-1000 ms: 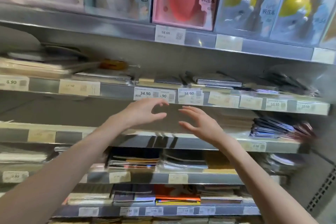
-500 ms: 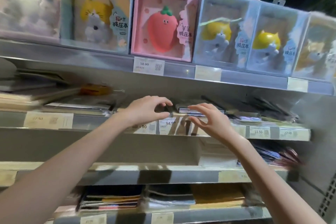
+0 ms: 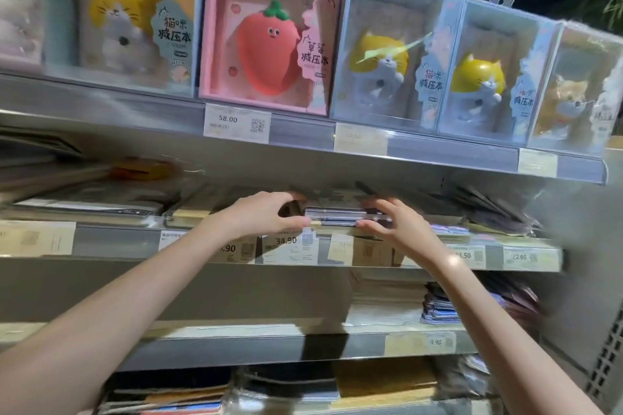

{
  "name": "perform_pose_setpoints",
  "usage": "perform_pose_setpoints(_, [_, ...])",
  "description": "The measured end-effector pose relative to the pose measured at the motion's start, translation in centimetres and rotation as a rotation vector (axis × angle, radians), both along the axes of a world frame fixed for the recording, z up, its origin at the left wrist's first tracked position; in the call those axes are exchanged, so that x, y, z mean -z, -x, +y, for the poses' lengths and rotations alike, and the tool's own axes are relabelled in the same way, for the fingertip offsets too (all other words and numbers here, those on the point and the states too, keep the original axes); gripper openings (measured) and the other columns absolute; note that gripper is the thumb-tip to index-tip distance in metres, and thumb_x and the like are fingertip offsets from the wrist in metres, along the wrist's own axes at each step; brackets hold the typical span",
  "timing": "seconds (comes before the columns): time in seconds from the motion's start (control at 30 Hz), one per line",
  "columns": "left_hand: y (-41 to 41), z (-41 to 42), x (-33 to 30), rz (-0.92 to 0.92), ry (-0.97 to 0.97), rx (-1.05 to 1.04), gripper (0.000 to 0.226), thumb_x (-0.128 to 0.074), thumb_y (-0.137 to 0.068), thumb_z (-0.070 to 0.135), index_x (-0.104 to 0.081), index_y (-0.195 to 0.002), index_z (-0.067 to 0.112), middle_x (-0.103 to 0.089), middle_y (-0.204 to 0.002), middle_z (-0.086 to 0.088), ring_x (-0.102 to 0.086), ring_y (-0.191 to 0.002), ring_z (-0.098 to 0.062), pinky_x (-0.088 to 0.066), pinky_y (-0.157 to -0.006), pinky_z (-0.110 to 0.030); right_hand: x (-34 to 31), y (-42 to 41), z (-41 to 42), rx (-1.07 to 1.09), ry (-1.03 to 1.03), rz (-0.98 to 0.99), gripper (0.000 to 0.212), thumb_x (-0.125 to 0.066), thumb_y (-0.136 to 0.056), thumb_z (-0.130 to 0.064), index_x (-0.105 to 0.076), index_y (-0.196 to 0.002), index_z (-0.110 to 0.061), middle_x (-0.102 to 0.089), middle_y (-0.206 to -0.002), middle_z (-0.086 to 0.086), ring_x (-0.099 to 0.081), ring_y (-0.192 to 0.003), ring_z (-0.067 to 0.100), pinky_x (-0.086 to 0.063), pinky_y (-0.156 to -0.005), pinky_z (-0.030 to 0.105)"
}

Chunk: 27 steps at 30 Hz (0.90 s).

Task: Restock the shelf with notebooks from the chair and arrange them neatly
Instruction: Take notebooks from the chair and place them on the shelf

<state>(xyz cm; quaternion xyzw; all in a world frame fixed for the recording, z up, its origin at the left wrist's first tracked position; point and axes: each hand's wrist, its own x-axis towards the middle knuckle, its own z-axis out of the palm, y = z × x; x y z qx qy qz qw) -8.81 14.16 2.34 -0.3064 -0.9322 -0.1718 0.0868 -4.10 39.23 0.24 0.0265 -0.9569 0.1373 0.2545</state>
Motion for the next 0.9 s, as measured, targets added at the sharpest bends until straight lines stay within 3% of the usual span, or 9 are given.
perform_pose_setpoints(0.07, [0.2,-0.2,0.1,-0.002,-0.005,-0.001,0.035,-0.047,-0.085,0.062,-0.053,-0.103,0.032,-0.055,-0.085,0.015,-0.054,-0.083,-0.012,-0.044,-0.068,-0.029,-0.2,0.2,-0.4,-0.002,-0.055,-0.010,0.064,-0.048,-0.079,-0.064,-0.047,-0.133,-0.029,-0.049,-0.136,0.002,-0.052,-0.117,0.020,-0.046,-0.095,0.038])
perform_pose_setpoints(0.13, [0.5,-1.0,0.1,-0.007,-0.006,-0.044,0.027,-0.047,-0.084,0.061,-0.048,-0.080,0.034,-0.052,-0.077,0.013,-0.051,-0.072,-0.008,-0.040,-0.061,-0.027,-0.5,0.5,-1.3,-0.014,-0.137,-0.013,0.066,-0.046,-0.077,-0.067,-0.046,-0.133,-0.033,-0.050,-0.137,0.000,-0.049,-0.121,0.019,-0.041,-0.100,0.040])
perform_pose_setpoints(0.27, [1.1,-4.2,0.1,-0.004,0.033,-0.187,0.059,-0.044,-0.077,0.071,-0.054,-0.100,0.017,-0.060,-0.094,0.000,-0.054,-0.079,-0.012,-0.045,-0.062,-0.027,-0.5,1.0,-3.2,-0.038,-0.186,-0.012,0.069,-0.049,-0.077,-0.067,-0.044,-0.135,-0.031,-0.055,-0.131,0.002,-0.051,-0.118,0.019,-0.040,-0.099,0.038])
perform_pose_setpoints(0.37, [1.1,-6.4,0.3,-0.016,0.034,-0.192,0.074,-0.043,-0.074,0.074,-0.049,-0.128,0.024,-0.057,-0.125,0.001,-0.053,-0.109,-0.017,-0.048,-0.089,-0.039,0.0,1.0,-3.2,-0.037,-0.161,0.079,0.066,-0.050,-0.074,-0.069,-0.052,-0.128,-0.031,-0.059,-0.119,-0.002,-0.051,-0.111,0.018,-0.042,-0.083,0.031])
perform_pose_setpoints(0.43, [1.0,-7.7,0.2,-0.037,-0.002,-0.173,0.073,-0.042,-0.072,0.076,-0.050,-0.128,0.031,-0.058,-0.125,0.005,-0.053,-0.109,-0.015,-0.046,-0.092,-0.040,0.3,0.8,-3.1,-0.060,-0.197,0.184,0.052,-0.056,-0.078,-0.060,-0.057,-0.120,-0.031,-0.059,-0.108,-0.006,-0.050,-0.104,0.017,-0.038,-0.071,0.027])
perform_pose_setpoints(0.6, [1.2,-8.8,0.1,-0.069,-0.004,-0.158,0.053,-0.043,-0.080,0.068,-0.061,-0.116,0.035,-0.061,-0.099,0.015,-0.053,-0.085,-0.007,-0.039,-0.064,-0.023,0.6,0.4,-3.7,-0.036,-0.294,0.266,0.038,-0.065,-0.080,-0.045,-0.062,-0.114,-0.029,-0.057,-0.094,-0.002,-0.047,-0.090,0.021,-0.029,-0.057,0.027])
perform_pose_setpoints(0.73, [1.8,-9.0,-0.3,-0.130,0.006,-0.218,0.065,-0.038,-0.071,0.079,-0.068,-0.091,0.025,-0.069,-0.086,0.001,-0.060,-0.076,-0.015,-0.040,-0.065,-0.027,0.7,0.5,-4.2,-0.017,-0.303,0.285,0.041,-0.064,-0.077,-0.049,-0.065,-0.113,-0.027,-0.060,-0.093,0.000,-0.050,-0.086,0.024,-0.023,-0.050,0.024])
perform_pose_setpoints(0.77, [1.9,-8.9,-0.3,-0.149,0.007,-0.237,0.061,-0.040,-0.074,0.076,-0.067,-0.090,0.023,-0.068,-0.089,-0.001,-0.060,-0.078,-0.015,-0.042,-0.067,-0.027,0.6,0.6,-4.3,-0.012,-0.293,0.287,0.042,-0.062,-0.077,-0.051,-0.065,-0.112,-0.027,-0.061,-0.093,0.000,-0.050,-0.087,0.024,-0.024,-0.051,0.024])
perform_pose_setpoints(0.9, [2.7,-8.0,-0.5,-0.179,0.009,-0.253,0.059,-0.042,-0.083,0.067,-0.053,-0.128,0.030,-0.055,-0.131,0.001,-0.053,-0.112,-0.020,-0.042,-0.091,-0.030,0.1,0.8,-5.0,0.031,-0.260,0.304,0.044,-0.057,-0.077,-0.057,-0.065,-0.110,-0.029,-0.062,-0.095,-0.002,-0.052,-0.090,0.023,-0.032,-0.056,0.026])
